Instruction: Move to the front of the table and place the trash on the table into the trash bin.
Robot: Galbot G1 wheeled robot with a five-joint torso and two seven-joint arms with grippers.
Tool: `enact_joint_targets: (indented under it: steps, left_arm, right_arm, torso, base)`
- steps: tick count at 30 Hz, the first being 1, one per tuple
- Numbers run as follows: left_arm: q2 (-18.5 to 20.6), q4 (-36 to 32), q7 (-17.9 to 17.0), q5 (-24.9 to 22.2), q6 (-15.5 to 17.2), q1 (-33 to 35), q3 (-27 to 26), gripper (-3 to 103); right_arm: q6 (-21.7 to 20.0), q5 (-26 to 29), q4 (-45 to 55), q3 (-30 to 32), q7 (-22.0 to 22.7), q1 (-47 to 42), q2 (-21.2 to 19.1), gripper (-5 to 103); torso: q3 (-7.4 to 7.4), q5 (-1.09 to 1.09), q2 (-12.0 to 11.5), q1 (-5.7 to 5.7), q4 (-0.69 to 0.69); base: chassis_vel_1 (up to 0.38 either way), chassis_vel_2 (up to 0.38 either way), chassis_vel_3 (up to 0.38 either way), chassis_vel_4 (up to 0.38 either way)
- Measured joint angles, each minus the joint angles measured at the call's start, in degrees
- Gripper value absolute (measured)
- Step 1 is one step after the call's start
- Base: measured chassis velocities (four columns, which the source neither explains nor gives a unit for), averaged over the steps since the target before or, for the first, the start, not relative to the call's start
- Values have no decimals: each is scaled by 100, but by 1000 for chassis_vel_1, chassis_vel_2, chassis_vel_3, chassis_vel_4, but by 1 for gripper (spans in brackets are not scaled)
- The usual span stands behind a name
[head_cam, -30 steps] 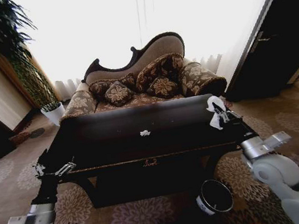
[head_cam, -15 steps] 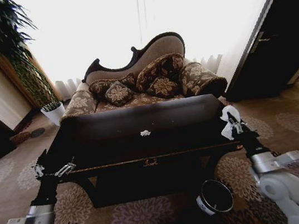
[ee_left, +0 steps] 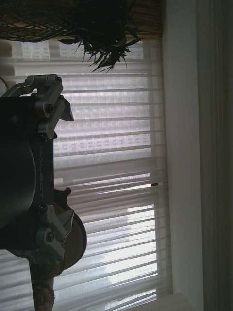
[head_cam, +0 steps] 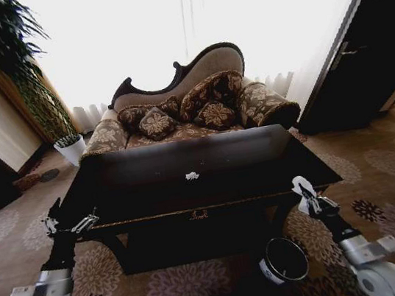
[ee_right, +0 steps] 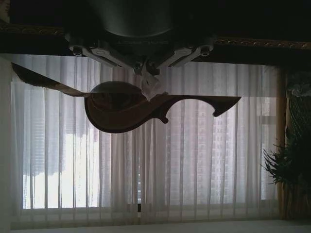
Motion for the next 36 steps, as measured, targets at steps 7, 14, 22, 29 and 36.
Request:
enact_joint_targets:
  steps: [7, 14, 22, 29, 36]
  left_arm:
    - [-4, 147, 4, 39, -38, -93, 118, 100]
    - [71, 193, 5, -29, -124, -52, 16, 100]
    - [180, 84, 4, -184, -134, 66, -236, 100]
    - [254, -162, -2, -244, -134, 251, -452, 100]
    - [336, -305, -27, -334, -133, 440, -689, 100]
  right_arm:
    - [397, -292, -435, -35, -206, -284, 30, 1]
    - [526, -884, -1282, -700, -246, 15, -46, 1]
    - [631, -1508, -2675, -1739, -246, 705, 20, 1]
    - [729, -2003, -3827, -2512, -165, 1692, 124, 1]
    - [662, -2099, -4537, -3039, -26, 2535, 278, 1]
  torso:
    - [0, -1, -1, 0, 0]
    - [0, 0, 0, 0, 1]
    - [0, 0, 0, 0, 0]
    - [0, -3, 0, 0, 2]
    - [0, 0, 0, 0, 1]
  base:
    - [0, 0, 0, 0]
    - [0, 0, 0, 0]
    - [0, 0, 0, 0]
    - [0, 0, 0, 0]
    - [0, 0, 0, 0]
